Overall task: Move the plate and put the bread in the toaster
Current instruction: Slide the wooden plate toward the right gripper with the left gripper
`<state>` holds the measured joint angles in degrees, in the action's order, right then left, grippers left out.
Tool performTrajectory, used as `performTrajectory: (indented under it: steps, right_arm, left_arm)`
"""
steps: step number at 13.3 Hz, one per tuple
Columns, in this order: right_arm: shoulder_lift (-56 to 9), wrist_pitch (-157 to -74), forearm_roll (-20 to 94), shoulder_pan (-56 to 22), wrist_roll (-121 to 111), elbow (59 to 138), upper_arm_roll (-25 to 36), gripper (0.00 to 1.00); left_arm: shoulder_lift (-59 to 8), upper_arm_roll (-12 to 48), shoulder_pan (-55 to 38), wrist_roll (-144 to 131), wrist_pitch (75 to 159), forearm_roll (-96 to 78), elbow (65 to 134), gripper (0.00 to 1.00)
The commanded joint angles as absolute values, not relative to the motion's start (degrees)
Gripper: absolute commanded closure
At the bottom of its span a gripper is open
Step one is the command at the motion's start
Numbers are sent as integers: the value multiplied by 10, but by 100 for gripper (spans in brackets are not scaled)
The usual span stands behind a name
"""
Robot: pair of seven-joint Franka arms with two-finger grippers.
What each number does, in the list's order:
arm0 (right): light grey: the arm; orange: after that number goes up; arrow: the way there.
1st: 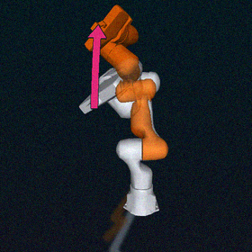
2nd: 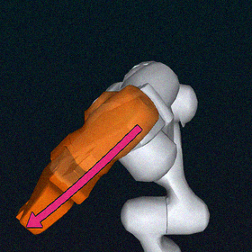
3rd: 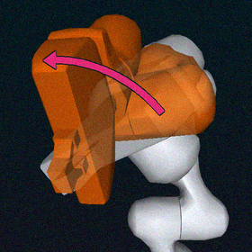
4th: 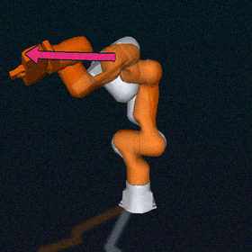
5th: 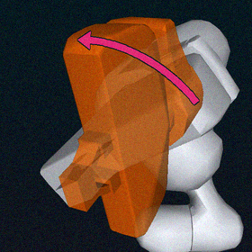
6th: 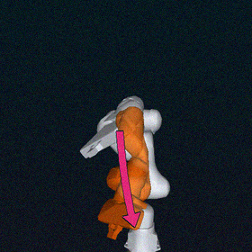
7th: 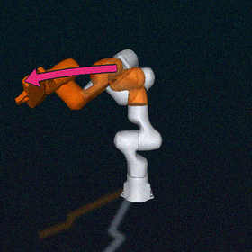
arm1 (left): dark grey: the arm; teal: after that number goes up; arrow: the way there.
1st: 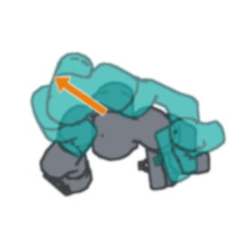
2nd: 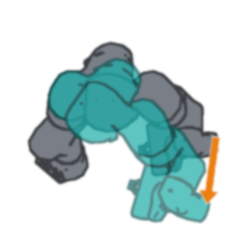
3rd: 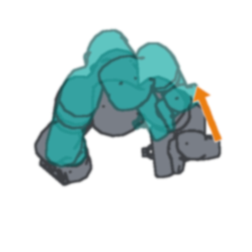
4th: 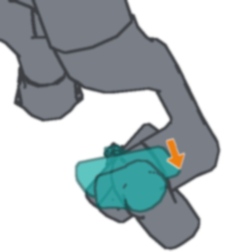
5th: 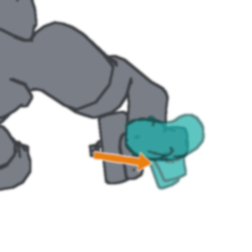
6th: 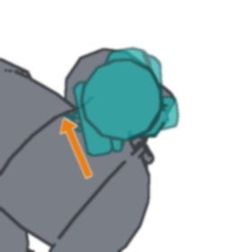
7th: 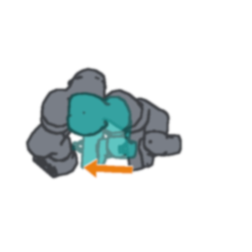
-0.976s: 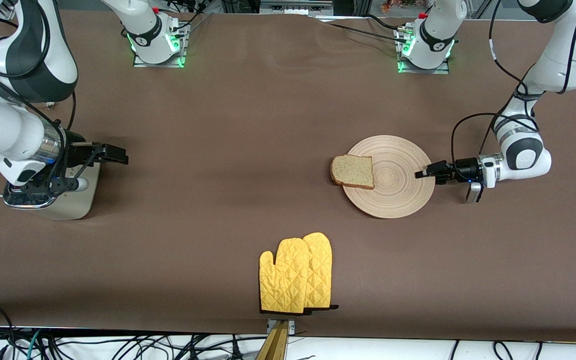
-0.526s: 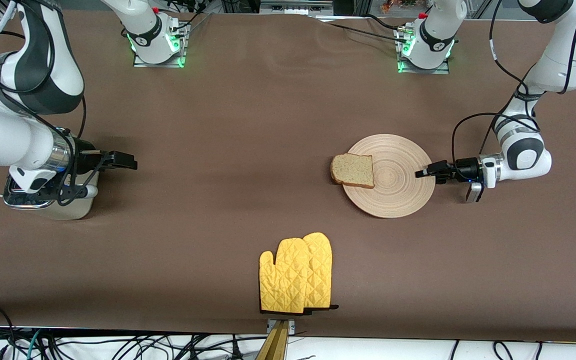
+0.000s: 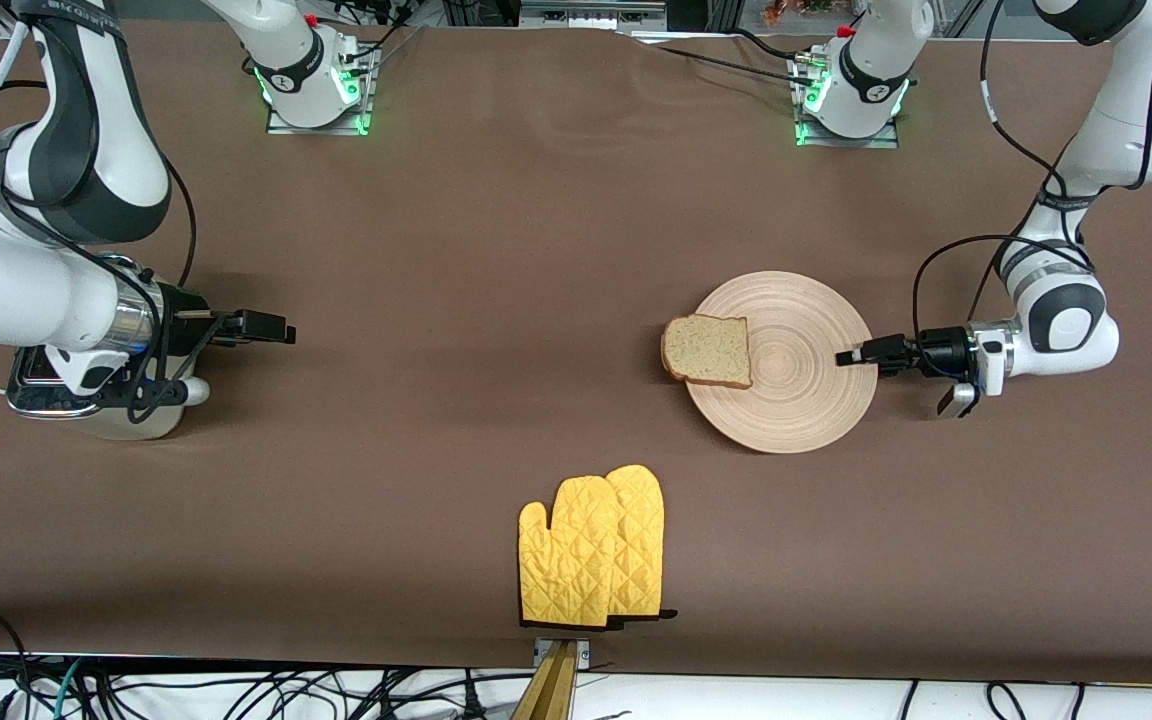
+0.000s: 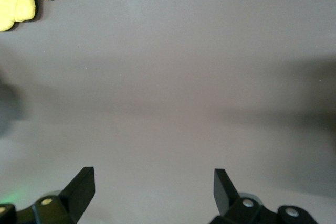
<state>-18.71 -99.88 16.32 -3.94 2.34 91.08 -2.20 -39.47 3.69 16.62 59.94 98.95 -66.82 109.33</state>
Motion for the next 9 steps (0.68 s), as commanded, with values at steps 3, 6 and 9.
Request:
performTrajectory:
  steps: [3, 6, 9]
  right_arm:
    - [-189, -1001, 175, -40, 30, 903, -21, 0]
    - [-189, -999, 175, -35, 27, 904, -21, 0]
    - [-192, -1000, 175, -36, 26, 904, -20, 0]
  left_arm:
    - [-395, 40, 27, 599, 1019, -745, 1083, 100]
    - [-412, 39, -34, 599, 1030, -810, 1085, 100]
    - [-430, 41, -96, 600, 1090, -882, 1085, 100]
